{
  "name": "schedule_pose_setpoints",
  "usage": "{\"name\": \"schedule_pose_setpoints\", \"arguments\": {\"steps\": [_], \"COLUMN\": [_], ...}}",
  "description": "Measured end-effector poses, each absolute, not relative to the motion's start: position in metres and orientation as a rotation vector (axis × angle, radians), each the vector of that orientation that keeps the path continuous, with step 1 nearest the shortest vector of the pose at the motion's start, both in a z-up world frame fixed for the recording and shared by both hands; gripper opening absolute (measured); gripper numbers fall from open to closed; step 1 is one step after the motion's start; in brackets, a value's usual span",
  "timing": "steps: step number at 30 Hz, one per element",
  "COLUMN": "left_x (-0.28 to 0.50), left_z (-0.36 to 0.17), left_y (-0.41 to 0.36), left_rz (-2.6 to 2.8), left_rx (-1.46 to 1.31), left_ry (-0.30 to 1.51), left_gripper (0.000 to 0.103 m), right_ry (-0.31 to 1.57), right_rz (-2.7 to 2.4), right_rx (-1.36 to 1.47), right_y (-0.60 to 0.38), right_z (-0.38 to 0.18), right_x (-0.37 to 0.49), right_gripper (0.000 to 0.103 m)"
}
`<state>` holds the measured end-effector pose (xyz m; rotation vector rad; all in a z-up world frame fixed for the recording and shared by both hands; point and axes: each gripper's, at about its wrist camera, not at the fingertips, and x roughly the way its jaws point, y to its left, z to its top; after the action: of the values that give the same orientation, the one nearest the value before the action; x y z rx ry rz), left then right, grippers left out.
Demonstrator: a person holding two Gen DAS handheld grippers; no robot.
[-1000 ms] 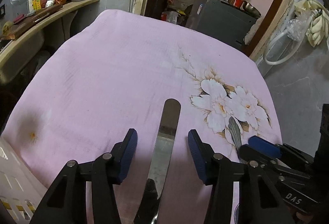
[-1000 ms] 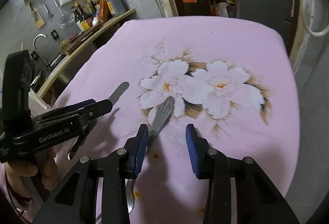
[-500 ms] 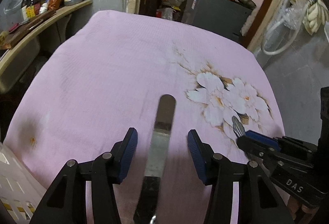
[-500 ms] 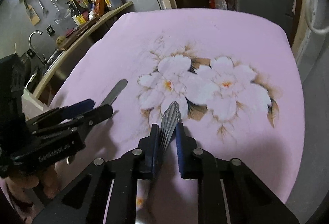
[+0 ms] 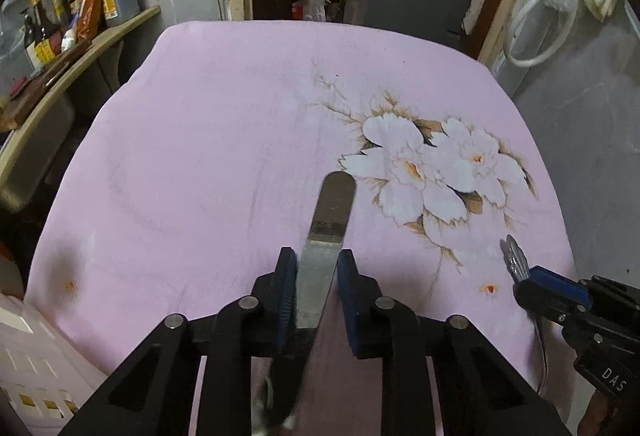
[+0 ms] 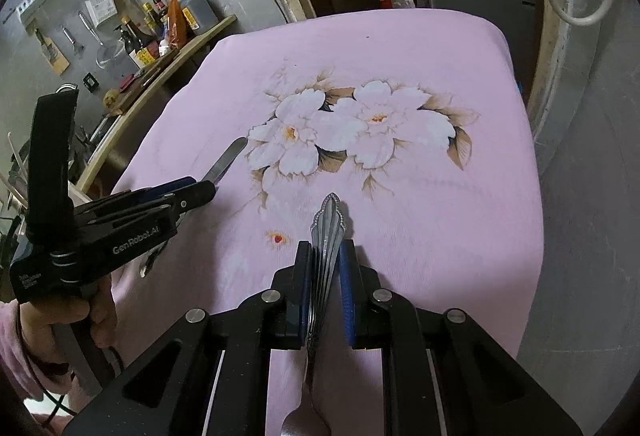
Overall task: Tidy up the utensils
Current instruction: 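Lift the knife with the left tool while the right tool lifts the fork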
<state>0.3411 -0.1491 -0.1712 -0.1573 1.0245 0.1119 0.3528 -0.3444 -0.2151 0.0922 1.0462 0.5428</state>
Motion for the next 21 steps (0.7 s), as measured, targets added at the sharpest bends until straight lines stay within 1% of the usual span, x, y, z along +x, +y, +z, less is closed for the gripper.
{"name": "schedule_pose_setpoints", "arguments": {"steps": [6,12,17,19,21], "left_x": [0.333,0.311,0.298,0.301,0.306], "left_z": [-0.167,-0.167,-0.167,-0.167,-0.168], "left_y": [-0.147,-0.163,-0.163,-0.157,-0.152], "left_rz": [0.094,0.011,-0.017,-0.022,-0.031], "left_rx": [-0.261,-0.342,-0.349,-0.359,-0.383], "left_ry": [1.082,1.148,1.153,1.155,1.159], "left_gripper": [0.017,0.017,0.018,0.019,0.022], "right_ry": [1.056,1.082,1.109,1.111,1.118], "right_rz": [0.489,0.434,0.436,0.459,0.495], "right_rx": [0.136,0.212,0.237,0.239,0.232], "right_y": [-0.351,-0.364,-0.366,-0.369,-0.369], "right_z": [-0.215,-0.22,-0.225,-0.227,-0.227], "right_x": [0.342,0.323,0.318,0.32,0.326], "right_gripper": [0.012,0.012,0.012,0.012,0.013]}}
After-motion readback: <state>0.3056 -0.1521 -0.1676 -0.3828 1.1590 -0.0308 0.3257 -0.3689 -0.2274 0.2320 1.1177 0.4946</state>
